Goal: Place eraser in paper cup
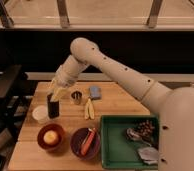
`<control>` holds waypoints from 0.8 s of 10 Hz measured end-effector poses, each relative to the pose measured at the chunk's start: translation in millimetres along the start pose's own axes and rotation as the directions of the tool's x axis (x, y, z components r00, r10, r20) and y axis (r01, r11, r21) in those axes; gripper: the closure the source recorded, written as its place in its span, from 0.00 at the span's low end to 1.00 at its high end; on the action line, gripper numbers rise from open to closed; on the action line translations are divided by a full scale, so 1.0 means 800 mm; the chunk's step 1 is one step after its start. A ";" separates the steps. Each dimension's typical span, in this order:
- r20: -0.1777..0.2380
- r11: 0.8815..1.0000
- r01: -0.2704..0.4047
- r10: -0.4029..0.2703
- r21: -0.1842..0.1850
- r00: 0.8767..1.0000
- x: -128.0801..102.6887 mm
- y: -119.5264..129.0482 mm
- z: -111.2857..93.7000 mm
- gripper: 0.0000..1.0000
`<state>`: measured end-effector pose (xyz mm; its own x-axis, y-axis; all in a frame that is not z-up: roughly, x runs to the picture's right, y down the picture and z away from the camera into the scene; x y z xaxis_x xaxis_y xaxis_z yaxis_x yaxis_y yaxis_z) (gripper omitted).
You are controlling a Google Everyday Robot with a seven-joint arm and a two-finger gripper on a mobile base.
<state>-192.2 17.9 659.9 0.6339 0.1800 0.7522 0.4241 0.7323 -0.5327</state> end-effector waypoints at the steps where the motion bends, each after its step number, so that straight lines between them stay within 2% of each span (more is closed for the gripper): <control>1: 0.007 1.000 0.010 -0.010 0.003 1.000 -0.002 -0.007 0.005 1.00; 5: 0.071 0.995 0.061 -0.067 0.083 0.995 -0.017 -0.059 0.037 1.00; 6: 0.087 0.993 0.073 -0.081 0.097 0.993 -0.021 -0.067 0.043 1.00; 8: 0.103 0.990 0.103 -0.114 0.098 0.988 -0.034 -0.078 0.062 0.96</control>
<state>-268.5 -0.1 692.0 0.5113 0.1627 0.8439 0.4219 0.8080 -0.4114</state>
